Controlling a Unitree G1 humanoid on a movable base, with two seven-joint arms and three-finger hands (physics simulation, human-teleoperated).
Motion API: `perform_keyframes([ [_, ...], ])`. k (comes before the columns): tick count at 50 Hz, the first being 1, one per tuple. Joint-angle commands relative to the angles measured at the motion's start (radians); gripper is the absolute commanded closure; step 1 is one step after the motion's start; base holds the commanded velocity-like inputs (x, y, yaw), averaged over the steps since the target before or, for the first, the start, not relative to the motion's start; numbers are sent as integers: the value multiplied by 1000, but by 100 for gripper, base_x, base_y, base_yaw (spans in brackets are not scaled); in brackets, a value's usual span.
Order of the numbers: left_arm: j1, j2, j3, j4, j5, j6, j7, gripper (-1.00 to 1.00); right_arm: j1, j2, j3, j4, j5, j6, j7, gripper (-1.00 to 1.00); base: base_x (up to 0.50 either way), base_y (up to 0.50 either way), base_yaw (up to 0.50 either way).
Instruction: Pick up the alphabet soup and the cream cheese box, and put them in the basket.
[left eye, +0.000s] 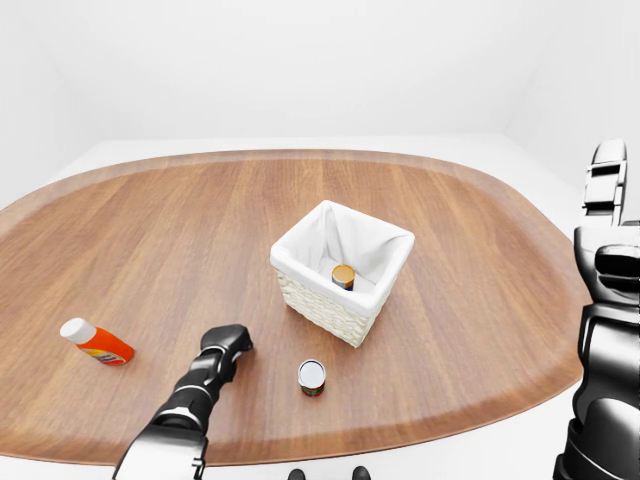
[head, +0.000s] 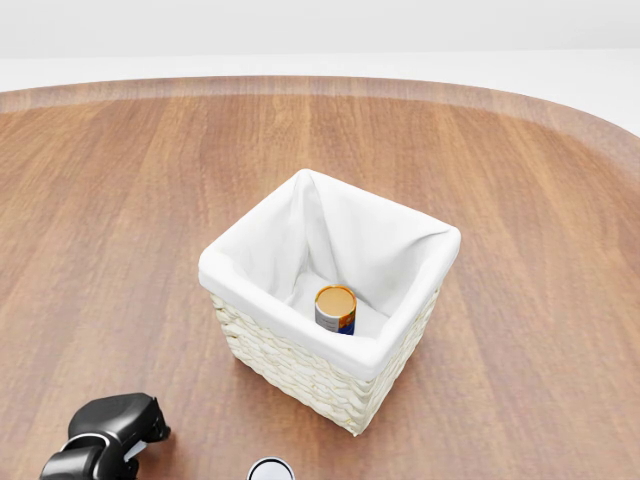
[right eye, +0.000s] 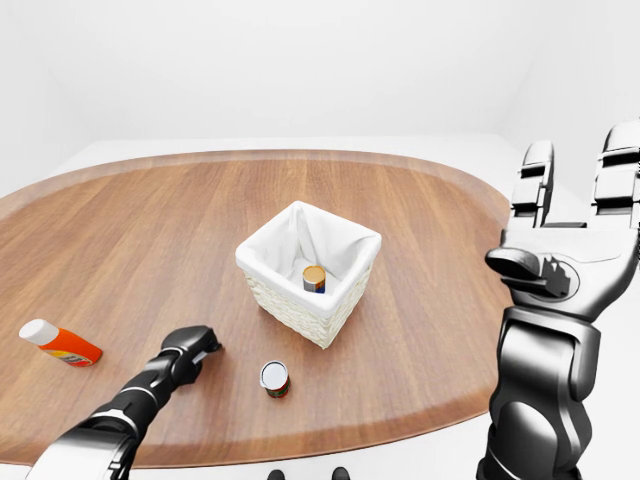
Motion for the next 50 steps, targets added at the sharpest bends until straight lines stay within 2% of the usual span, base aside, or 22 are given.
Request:
perform_keyframes([
  [1,18,35,6,-108,18,0,30,100,4,25,14,-7,-54,0,35,-100,0,0,0],
  [3,27,41,17,-151,0,0,12,100,4,28,15,-8,-59,0,38,-100,0,0,0],
  [10,140,51,103,-462,-146,0,-166,100,7,36,17,-13,-72,0,44,-100,0,0,0],
  [21,250,27,177,-786,-295,0,-318,100,8,43,22,-3,-91,0,55,-100,0,0,0],
  [30,290,22,201,-873,-340,0,-346,100,9,45,24,-5,-88,0,52,-100,0,0,0],
  [42,347,3,275,-1184,-478,0,-470,100,15,54,31,-8,-108,0,67,-100,0,0,0],
  [50,345,-11,312,-1387,-558,0,-533,100,15,58,35,-8,-117,0,72,-100,0,0,0],
])
